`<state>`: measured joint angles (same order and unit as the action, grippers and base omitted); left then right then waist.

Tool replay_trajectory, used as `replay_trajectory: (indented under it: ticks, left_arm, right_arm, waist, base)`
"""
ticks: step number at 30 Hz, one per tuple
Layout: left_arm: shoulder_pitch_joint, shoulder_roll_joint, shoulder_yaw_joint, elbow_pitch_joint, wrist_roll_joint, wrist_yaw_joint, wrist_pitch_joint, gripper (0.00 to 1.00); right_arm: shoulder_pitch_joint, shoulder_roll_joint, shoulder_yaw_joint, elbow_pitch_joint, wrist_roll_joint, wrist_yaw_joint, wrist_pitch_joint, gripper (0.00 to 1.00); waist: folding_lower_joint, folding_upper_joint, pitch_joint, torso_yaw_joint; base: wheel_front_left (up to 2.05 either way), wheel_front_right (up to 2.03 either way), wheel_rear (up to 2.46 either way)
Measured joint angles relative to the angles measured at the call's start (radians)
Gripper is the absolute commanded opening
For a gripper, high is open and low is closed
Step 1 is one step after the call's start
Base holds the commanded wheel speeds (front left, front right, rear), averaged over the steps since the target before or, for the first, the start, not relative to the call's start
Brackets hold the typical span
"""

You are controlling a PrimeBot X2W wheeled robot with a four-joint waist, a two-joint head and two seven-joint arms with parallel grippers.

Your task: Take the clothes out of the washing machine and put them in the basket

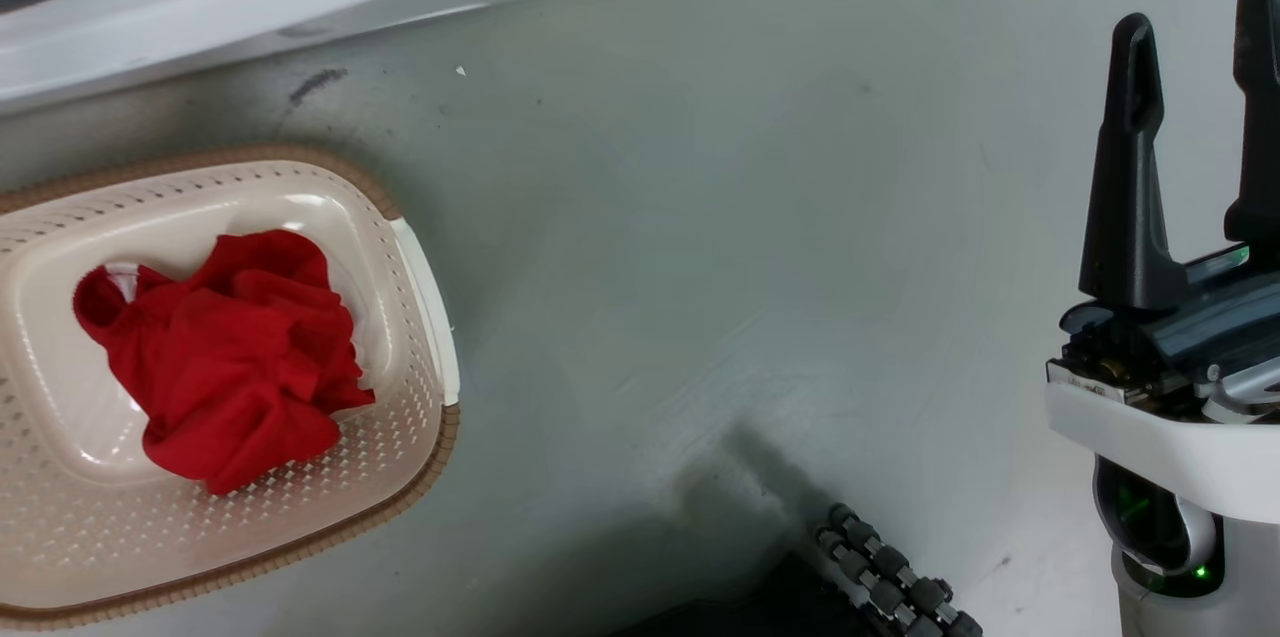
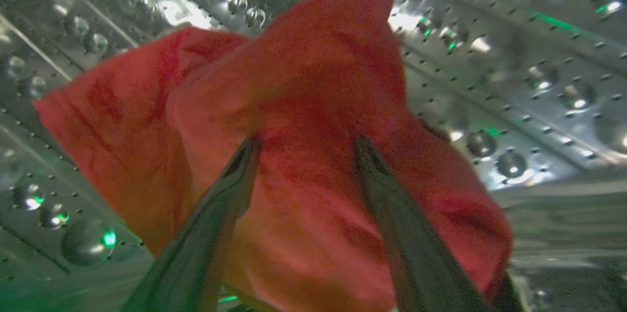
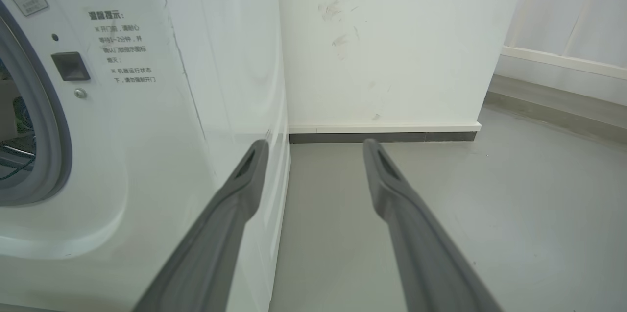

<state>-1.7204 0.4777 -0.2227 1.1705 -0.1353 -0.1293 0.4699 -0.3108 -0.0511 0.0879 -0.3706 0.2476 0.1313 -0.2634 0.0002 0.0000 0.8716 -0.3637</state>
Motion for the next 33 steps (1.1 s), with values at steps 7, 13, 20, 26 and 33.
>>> replay_trajectory:
  ticks: [7, 13, 20, 26, 33]
  left_arm:
    - [-0.085, 0.046, -0.032, 0.031, -0.001, 0.002, 0.116, 1.0]
    - [-0.118, 0.05, -0.051, 0.033, 0.009, 0.012, 0.122, 1.0]
    - [-0.129, 0.05, -0.072, 0.033, 0.015, 0.015, 0.097, 0.0]
    - [-0.109, 0.049, -0.079, 0.034, 0.001, 0.014, 0.033, 0.0]
    - [-0.022, 0.018, -0.067, 0.024, -0.048, 0.006, -0.148, 0.0]
  right_arm:
    - [-0.013, 0.0, 0.006, -0.012, 0.021, 0.0, 0.0, 1.0]
    - [-0.013, 0.0, 0.014, -0.013, 0.033, 0.0, 0.0, 1.0]
    - [-0.013, 0.0, 0.007, -0.012, 0.035, 0.0, 0.0, 1.0]
    - [-0.017, 0.0, 0.0, -0.001, 0.034, 0.0, 0.0, 1.0]
    - [-0.017, 0.0, -0.003, 0.016, 0.007, 0.0, 0.0, 1.0]
  waist:
    - [0.0, 0.0, 0.053, -0.026]
    - [-0.0001, 0.0, 0.076, -0.047]
    - [-0.0001, 0.0, 0.083, -0.048]
    - [-0.0001, 0.0, 0.066, -0.036]
    - [-0.0001, 0.0, 0.007, -0.009]
  base:
    - [0.0, 0.0, 0.0]
    - [0.0, 0.0, 0.0]
    - [0.0, 0.0, 0.0]
    - [0.0, 0.0, 0.0]
    - [0.0, 0.0, 0.0]
